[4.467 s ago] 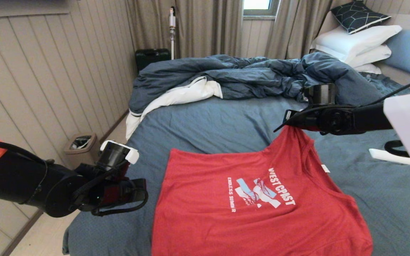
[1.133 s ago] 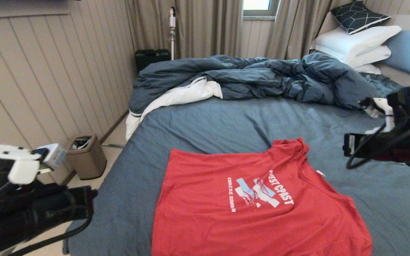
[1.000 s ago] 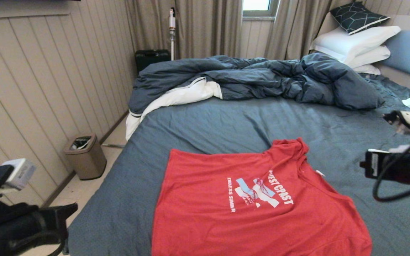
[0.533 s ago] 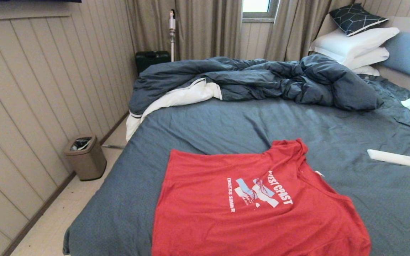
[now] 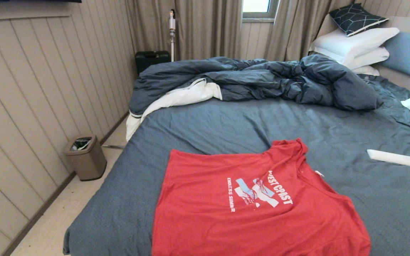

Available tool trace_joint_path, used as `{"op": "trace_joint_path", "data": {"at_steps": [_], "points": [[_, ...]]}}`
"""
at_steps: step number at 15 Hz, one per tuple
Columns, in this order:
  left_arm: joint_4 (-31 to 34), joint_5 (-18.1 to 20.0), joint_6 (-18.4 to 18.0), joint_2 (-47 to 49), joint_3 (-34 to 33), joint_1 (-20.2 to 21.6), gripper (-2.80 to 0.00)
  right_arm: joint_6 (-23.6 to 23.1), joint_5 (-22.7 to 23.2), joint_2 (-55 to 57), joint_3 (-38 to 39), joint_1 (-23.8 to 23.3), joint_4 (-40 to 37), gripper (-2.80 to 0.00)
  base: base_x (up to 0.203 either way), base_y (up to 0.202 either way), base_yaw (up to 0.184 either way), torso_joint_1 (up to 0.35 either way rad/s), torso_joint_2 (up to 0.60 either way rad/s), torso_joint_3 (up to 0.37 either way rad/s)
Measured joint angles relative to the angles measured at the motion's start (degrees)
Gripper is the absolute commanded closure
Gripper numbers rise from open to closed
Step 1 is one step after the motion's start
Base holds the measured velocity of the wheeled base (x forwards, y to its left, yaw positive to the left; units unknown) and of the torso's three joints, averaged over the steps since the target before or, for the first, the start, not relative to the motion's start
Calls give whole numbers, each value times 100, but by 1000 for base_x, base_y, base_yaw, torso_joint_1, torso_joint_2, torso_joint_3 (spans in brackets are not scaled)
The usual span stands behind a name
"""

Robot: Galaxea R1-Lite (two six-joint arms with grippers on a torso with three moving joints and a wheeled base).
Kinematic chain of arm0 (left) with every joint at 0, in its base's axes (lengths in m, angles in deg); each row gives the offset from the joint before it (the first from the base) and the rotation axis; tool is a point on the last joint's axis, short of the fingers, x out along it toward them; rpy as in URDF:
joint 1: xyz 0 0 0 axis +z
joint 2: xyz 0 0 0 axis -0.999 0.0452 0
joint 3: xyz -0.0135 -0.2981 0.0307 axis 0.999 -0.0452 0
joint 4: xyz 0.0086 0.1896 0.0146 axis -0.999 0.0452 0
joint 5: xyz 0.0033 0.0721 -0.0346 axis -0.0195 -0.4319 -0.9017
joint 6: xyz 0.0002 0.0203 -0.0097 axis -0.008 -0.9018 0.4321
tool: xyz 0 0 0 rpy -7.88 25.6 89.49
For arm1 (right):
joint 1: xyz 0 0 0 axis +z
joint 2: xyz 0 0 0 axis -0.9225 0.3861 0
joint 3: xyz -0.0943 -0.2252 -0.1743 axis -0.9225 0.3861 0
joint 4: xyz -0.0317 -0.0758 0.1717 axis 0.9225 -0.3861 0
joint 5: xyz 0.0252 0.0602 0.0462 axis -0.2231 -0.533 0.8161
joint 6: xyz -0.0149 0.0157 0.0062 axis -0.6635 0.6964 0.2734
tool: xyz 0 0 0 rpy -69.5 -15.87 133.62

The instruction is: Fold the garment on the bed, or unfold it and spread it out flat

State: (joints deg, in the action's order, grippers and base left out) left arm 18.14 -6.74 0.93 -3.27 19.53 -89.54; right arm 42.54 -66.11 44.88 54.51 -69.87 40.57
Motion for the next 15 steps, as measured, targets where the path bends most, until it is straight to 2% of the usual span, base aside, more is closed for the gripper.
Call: {"op": "trace_joint_path", "data": {"at_steps": [1, 2, 7, 15], "points": [[-123, 288, -101, -104, -69, 186, 0, 0, 4, -237, 90, 15, 22, 0, 0, 0, 0, 0, 0, 0], [-270, 408, -117, -167, -149, 252, 0, 0, 13, -420, 136, 19, 35, 0, 0, 0, 0, 0, 0, 0], [-1241, 455, -96, -271, -602, 326, 0, 5, 124, -901, 207, 101, 22, 0, 0, 0, 0, 0, 0, 0], [-1402, 546, -156, -274, -656, 326, 0, 19, 325, -954, 217, 118, -4, 0, 0, 0, 0, 0, 0, 0]]}}
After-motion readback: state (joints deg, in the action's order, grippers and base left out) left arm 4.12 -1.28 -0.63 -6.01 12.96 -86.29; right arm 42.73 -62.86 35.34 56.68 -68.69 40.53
